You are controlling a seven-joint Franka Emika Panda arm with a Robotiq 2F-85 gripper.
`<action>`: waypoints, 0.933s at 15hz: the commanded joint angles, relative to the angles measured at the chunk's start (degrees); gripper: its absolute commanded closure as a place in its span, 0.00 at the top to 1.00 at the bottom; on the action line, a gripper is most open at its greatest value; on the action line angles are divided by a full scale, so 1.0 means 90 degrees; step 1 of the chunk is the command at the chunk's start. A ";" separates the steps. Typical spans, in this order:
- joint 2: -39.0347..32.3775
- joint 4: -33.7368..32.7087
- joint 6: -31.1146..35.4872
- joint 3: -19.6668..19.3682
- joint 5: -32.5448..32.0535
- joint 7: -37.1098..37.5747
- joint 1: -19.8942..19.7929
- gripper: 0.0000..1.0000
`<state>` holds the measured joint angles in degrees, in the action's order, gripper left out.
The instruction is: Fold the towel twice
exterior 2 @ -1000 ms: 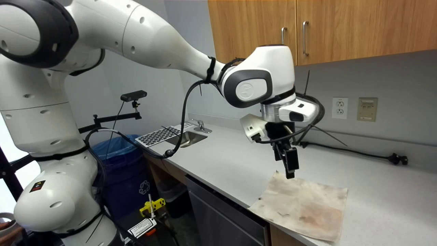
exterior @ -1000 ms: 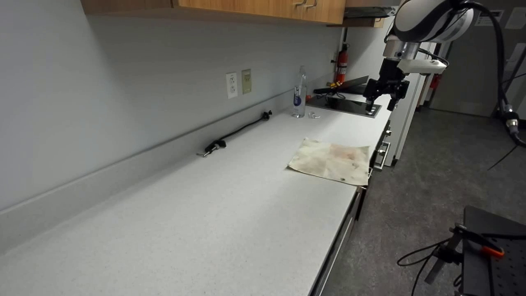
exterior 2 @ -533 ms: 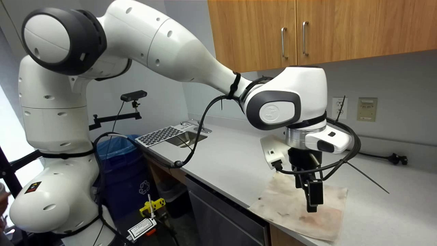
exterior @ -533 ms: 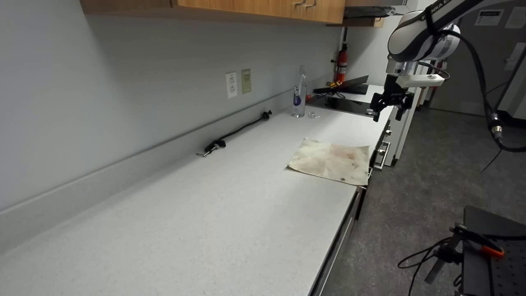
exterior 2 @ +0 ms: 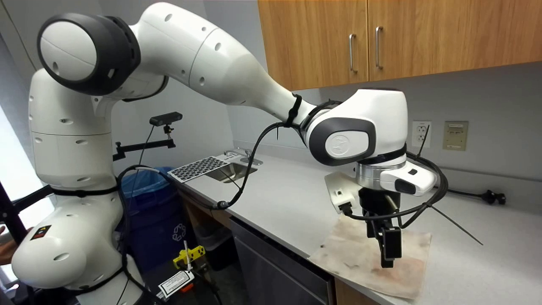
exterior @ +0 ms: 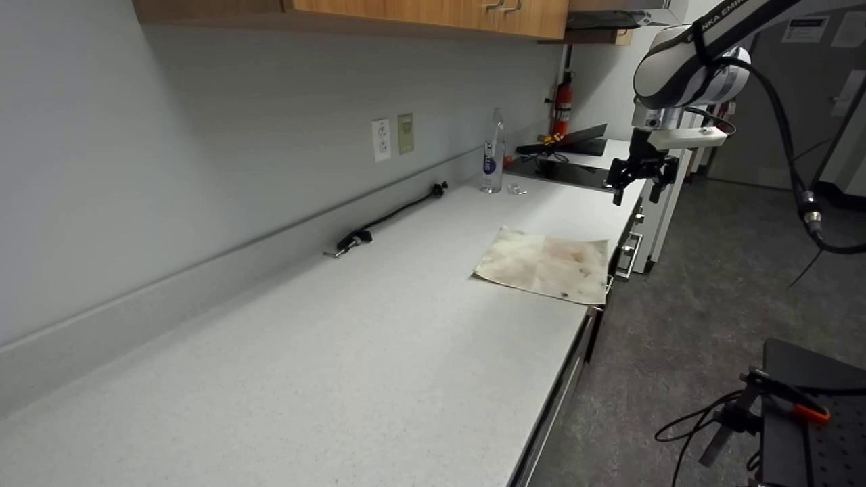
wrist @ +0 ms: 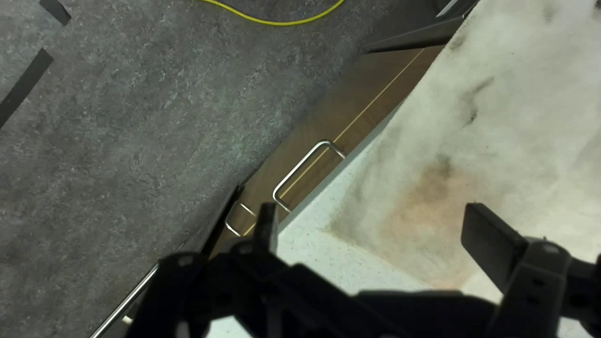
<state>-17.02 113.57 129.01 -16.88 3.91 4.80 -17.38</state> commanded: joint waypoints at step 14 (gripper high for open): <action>-0.2391 -0.2393 -0.1300 0.0589 0.0612 -0.1274 -0.0871 1.00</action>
<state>-33.97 98.48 121.33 -12.57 8.50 -4.00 -23.12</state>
